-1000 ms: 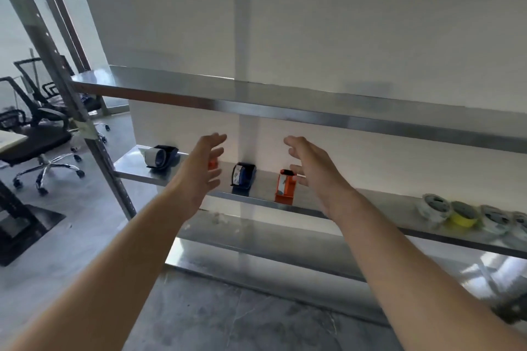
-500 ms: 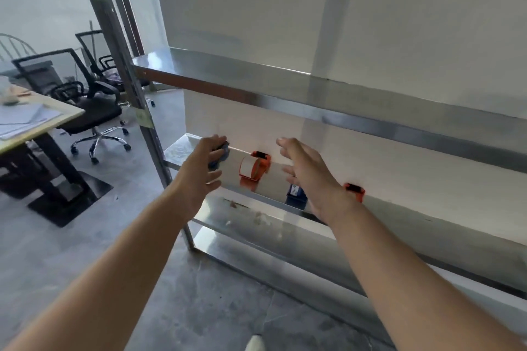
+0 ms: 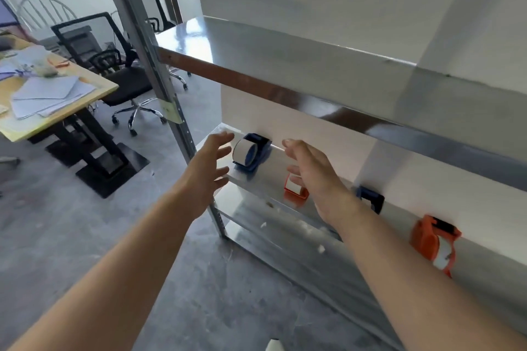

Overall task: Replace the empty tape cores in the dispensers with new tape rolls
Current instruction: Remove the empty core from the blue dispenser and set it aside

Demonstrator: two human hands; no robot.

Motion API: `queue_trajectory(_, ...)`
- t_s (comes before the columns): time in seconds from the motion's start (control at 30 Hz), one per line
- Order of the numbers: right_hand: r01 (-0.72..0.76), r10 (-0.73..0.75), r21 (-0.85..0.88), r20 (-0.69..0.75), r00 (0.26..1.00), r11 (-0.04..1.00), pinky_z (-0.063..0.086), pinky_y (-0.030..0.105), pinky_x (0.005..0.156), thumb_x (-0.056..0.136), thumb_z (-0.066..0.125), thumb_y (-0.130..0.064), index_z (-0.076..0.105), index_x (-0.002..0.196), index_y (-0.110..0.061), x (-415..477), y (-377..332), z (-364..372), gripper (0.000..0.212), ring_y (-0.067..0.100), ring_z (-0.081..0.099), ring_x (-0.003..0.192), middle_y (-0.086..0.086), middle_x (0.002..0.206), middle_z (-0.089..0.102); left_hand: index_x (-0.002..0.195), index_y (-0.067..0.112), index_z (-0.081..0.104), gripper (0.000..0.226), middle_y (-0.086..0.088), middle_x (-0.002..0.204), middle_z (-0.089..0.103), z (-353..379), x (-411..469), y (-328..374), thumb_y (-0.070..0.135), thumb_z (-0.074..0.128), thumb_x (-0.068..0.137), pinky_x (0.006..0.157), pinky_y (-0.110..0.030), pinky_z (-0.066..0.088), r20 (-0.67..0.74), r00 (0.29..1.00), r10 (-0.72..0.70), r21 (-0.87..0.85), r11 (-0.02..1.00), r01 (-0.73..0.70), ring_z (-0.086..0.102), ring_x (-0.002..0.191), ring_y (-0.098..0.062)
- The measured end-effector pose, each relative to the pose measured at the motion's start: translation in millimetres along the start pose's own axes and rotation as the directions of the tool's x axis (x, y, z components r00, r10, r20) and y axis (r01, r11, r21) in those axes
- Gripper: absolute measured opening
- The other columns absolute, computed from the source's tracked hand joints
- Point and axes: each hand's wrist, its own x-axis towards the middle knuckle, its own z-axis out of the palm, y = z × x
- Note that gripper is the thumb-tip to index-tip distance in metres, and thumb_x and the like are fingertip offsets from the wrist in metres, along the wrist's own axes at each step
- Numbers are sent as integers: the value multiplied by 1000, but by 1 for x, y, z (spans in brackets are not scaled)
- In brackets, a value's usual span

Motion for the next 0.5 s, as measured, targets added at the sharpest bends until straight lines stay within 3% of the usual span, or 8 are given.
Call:
queue_trajectory(0.2,-33,33,2,-12,999,999,45,35,112,106,47,-38,62,96,-41,57,3,35,18,-1,58,104,-26,101,61,139,41,65,44,6,151,58,-23,69,2,58,47,103,122,-49,40,13,999,-42,52,998,41,52,139,-36)
queue_trajectory(0.5,-99,104,33,-192,976,995,46,47,112,106,44,-46,58,91,-44,137,14,102,21,12,61,110,-25,101,61,141,41,64,44,3,156,55,-65,183,7,57,49,103,125,-51,35,188,971,-149,175,978,116,47,144,-37)
